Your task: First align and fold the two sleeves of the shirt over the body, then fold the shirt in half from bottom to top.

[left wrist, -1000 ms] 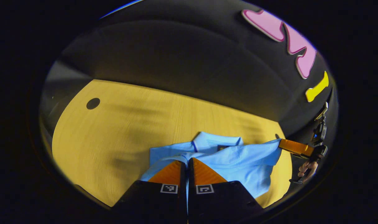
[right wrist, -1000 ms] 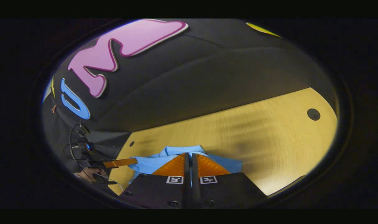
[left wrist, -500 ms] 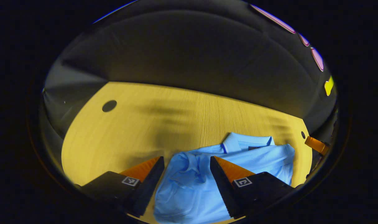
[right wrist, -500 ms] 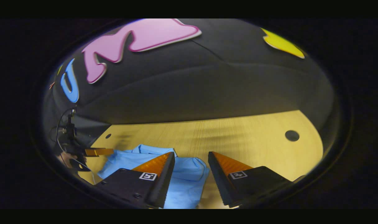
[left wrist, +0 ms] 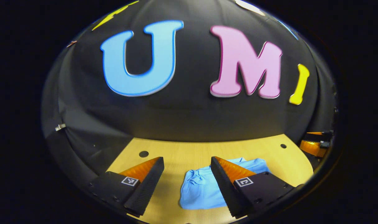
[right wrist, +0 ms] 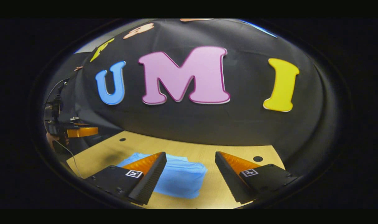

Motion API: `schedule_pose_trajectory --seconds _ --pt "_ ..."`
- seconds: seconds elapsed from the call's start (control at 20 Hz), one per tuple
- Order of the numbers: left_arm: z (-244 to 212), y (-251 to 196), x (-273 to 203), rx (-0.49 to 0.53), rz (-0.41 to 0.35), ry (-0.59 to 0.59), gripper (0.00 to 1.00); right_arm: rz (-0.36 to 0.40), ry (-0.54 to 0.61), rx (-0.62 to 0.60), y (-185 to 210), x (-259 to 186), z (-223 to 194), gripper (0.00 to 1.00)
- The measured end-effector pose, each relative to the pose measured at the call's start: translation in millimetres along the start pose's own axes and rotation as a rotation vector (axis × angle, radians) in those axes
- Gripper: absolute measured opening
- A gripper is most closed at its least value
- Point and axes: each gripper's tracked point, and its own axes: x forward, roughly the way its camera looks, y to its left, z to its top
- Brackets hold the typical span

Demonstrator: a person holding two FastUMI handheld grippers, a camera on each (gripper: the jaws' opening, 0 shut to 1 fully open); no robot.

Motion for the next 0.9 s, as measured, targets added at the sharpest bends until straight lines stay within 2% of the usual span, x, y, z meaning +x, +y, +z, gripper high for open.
schedule_pose_trajectory --seconds 0.25,0.45,0.65,0.8,0.85,0.9 --pt "22.3 19.5 -152.3 -0.041 -0.036 -0.118 0.97 -0.039 -0.162 -0.040 53.0 -138.8 63.1 0.98" --pt "38.0 19.6 -238.6 0.026 -0.078 -0.229 0.97 -0.047 -0.226 -0.101 85.6 -229.9 88.8 0.98" --pt "31.2 1.3 -291.5 0.065 -0.187 -0.228 0.96 -0.063 -0.276 -0.149 98.6 -292.2 114.0 0.97" --pt "34.5 3.5 -319.9 0.079 -0.209 -0.241 0.96 -0.088 -0.309 -0.167 107.1 -330.4 127.6 0.97" --pt "34.7 5.6 -326.9 0.081 -0.202 -0.247 0.92 -0.095 -0.315 -0.163 108.5 -335.7 129.1 0.97" --pt "34.4 7.3 -331.9 0.080 -0.199 -0.248 0.96 -0.100 -0.317 -0.161 109.6 -340.5 128.9 0.97"
